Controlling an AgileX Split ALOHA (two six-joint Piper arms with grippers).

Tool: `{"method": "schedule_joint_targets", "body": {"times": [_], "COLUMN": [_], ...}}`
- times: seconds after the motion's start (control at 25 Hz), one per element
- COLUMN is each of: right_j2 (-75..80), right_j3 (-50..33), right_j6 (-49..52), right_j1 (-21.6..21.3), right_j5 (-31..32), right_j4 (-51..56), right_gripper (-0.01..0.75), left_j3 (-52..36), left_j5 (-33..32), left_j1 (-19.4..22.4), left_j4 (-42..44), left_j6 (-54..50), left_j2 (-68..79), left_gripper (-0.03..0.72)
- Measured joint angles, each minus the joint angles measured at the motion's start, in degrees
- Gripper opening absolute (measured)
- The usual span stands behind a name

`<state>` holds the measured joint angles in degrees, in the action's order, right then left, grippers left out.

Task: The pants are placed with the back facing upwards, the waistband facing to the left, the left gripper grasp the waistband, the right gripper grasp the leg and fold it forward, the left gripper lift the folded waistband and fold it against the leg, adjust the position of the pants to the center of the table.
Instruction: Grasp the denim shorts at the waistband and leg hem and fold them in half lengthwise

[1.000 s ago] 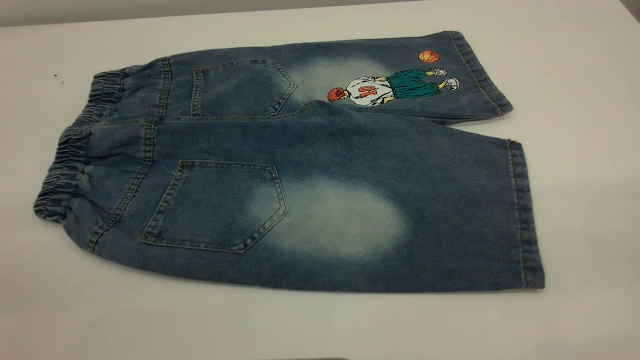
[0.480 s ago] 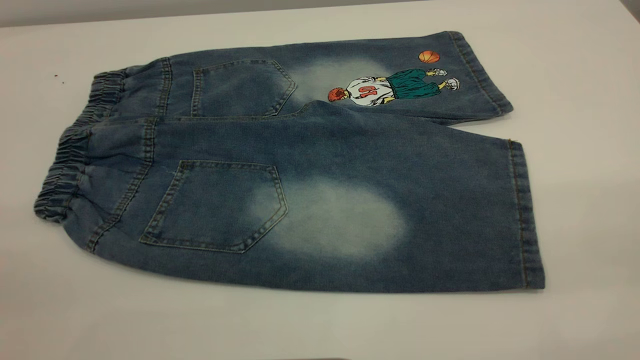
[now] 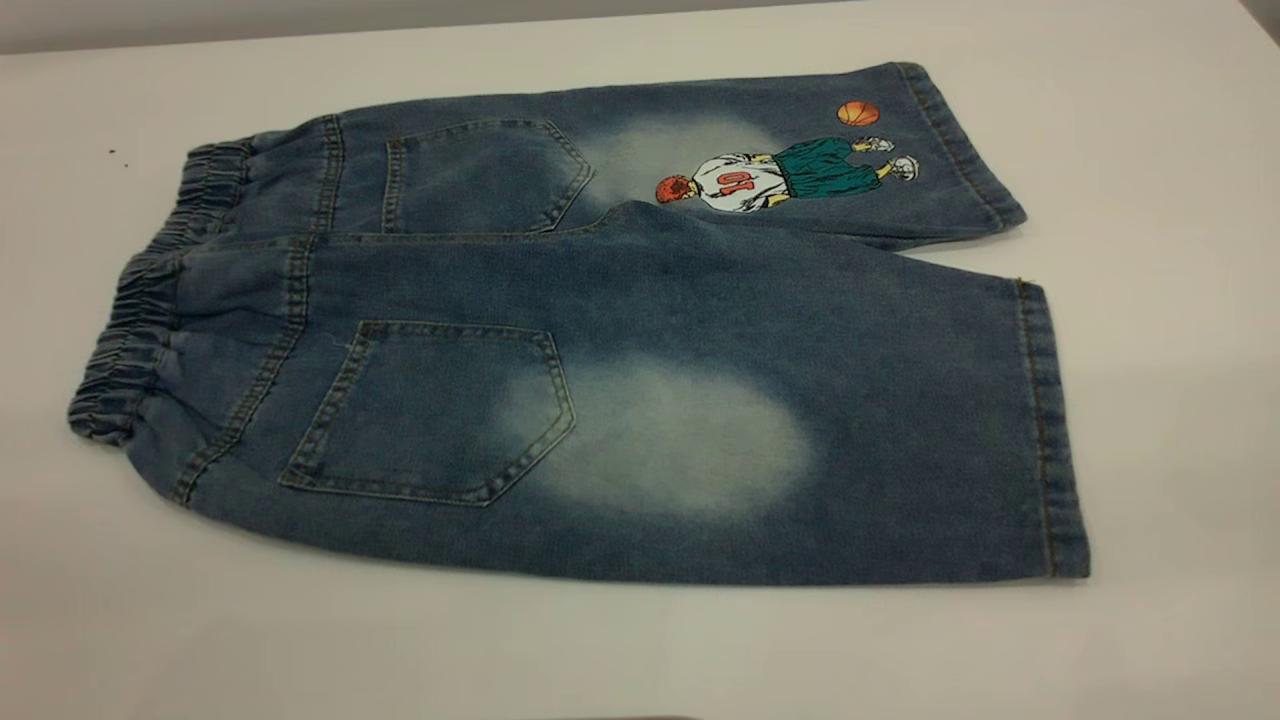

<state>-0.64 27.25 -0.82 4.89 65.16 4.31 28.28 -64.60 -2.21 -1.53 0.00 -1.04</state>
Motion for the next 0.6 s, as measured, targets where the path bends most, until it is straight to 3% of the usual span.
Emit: {"method": "schedule_joint_targets", "body": {"times": [0.6], "right_j2": [0.0], "right_j3": [0.0], "right_j6": [0.0], "right_j1": [0.0], "right_j5": [0.01], "right_j4": [0.0], "right_gripper": [0.437], "left_j3": [0.0], "left_j5": [0.0], "left_j1": [0.0], "left_j4": [-0.04], "left_j6": [0.0], "left_j2": [0.0], "left_gripper": [0.501]}}
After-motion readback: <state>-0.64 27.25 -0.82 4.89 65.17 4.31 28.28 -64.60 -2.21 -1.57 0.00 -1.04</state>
